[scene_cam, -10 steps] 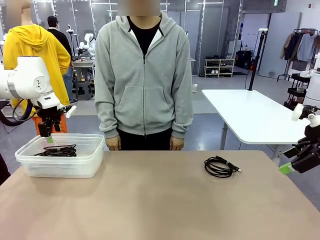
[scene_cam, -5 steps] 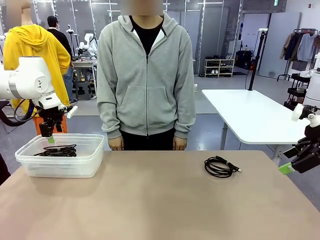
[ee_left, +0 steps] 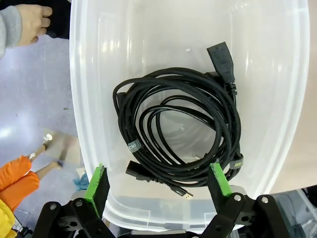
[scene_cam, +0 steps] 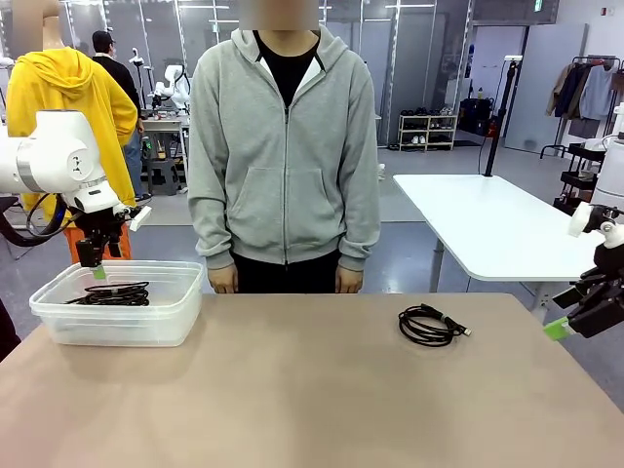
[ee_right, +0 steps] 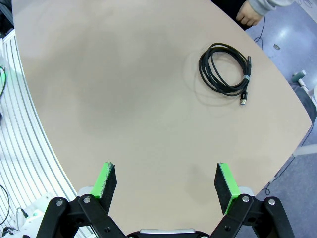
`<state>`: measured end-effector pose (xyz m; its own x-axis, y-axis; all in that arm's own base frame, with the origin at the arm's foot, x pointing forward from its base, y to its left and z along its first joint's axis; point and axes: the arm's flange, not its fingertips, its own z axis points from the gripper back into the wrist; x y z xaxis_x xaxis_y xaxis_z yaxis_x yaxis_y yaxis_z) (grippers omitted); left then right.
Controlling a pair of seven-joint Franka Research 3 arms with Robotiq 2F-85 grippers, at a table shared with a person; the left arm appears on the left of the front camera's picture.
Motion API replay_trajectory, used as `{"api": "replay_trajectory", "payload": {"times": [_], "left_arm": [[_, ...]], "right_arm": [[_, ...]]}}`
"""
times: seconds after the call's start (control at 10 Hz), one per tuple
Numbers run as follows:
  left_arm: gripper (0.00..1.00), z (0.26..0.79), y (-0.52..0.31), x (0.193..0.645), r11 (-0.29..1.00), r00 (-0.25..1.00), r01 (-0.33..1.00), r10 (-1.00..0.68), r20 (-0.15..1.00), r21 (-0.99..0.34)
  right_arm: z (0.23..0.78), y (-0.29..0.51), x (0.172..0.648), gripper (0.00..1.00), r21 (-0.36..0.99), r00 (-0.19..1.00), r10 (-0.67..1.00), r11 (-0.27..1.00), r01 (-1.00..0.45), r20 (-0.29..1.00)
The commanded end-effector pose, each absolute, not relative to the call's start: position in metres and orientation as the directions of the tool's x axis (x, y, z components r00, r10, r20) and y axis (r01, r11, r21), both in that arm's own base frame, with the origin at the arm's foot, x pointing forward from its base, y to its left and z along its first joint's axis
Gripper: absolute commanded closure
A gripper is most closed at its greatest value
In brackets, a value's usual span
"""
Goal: Organize and store the cables.
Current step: Place the USB Extension Cable into the Organizing box.
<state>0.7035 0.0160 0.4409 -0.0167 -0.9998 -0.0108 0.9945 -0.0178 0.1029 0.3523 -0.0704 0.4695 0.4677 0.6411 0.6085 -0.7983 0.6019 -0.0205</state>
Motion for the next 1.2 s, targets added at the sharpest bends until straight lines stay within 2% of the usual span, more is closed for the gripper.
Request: {"api": "replay_trajectory", "payload": {"times": [0.0,0.1,0.2,0.3,0.4,0.5,0.6,0.9,1.1], "left_arm": [[0.00,0.439,0.019,0.705,-0.034,-0.033,0.993,-0.999,-0.004,0.112],[0.00,0.439,0.019,0.705,-0.034,-0.033,0.993,-0.999,-0.004,0.112],[0.05,0.441,0.016,0.704,-0.018,-0.017,0.995,-1.000,-0.011,0.103],[0.00,0.465,0.012,0.697,-0.062,-0.072,0.979,-0.996,0.050,0.194],[0.00,0.487,0.007,0.685,-0.032,-0.058,0.968,-0.994,0.096,0.248],[0.00,0.502,0.004,0.662,0.020,-0.023,0.963,-0.987,0.157,0.268],[0.00,0.516,0.003,0.629,0.073,0.012,0.954,-0.979,0.205,0.291],[0.00,0.543,-0.009,0.551,0.166,0.036,0.911,-0.944,0.327,0.377],[0.00,0.545,-0.026,0.514,0.205,0.028,0.888,-0.918,0.396,0.412]], "right_arm": [[0.470,-0.069,0.354,0.00,-0.023,0.474,0.636,0.612,-0.791,0.608],[0.470,-0.069,0.354,0.00,-0.023,0.474,0.636,0.612,-0.791,0.608],[0.470,-0.069,0.354,0.00,-0.023,0.474,0.636,0.612,-0.791,0.608],[0.470,-0.070,0.352,0.00,-0.021,0.468,0.641,0.602,-0.798,0.608],[0.488,-0.069,0.347,0.00,-0.046,0.451,0.624,0.616,-0.786,0.638],[0.486,-0.059,0.370,0.00,-0.037,0.524,0.601,0.678,-0.734,0.604],[0.480,-0.040,0.401,0.00,-0.068,0.535,0.637,0.676,-0.734,0.555],[0.467,-0.020,0.470,0.00,-0.058,0.645,0.601,0.752,-0.657,0.472],[0.460,-0.016,0.482,0.00,-0.021,0.668,0.589,0.757,-0.653,0.456]]}}
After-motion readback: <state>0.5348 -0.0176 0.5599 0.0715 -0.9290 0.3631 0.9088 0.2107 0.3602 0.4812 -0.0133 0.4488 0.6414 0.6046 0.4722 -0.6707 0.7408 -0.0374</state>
